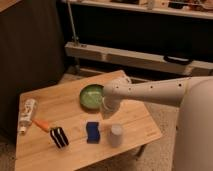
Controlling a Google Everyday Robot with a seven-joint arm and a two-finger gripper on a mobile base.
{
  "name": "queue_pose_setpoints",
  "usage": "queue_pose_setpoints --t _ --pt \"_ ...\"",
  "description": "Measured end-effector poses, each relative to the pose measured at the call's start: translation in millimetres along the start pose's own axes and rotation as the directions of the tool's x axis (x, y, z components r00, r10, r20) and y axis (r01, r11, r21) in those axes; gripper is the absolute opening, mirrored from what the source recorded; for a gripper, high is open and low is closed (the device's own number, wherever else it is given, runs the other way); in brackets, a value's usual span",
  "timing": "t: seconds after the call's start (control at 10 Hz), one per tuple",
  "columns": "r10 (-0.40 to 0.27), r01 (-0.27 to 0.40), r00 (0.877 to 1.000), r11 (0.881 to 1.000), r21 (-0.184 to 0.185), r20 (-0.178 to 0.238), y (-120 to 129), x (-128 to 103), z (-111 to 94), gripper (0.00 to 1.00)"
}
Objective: Place the ceramic cup over the eraser
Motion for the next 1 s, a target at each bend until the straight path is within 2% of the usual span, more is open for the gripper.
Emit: queue_pose_setpoints --t 0.2,0.3,0.4,0.5,0.6,0.8,1.0 --pt "-0.013 0.014 0.999 1.000 0.019 -0.038 4 14 -5 0.78" --pt "-0.017 0.017 0.999 1.000 0.018 -0.039 4 19 -7 0.80" --pt "-0.028 0.028 0.999 1.000 0.011 -0.022 0 23 -10 0.80" --pt "-0.066 0.066 0.997 0.998 -0.005 0.050 1 24 -18 0.80" --pt "-0.094 0.095 0.988 0.995 -0.004 0.119 -2 22 -23 0.80" --pt "-0.122 0.122 0.978 0.993 0.010 0.169 2 3 -32 0.80" --pt "-0.105 0.097 0.980 0.994 0.054 0.168 -6 -15 -53 0.80"
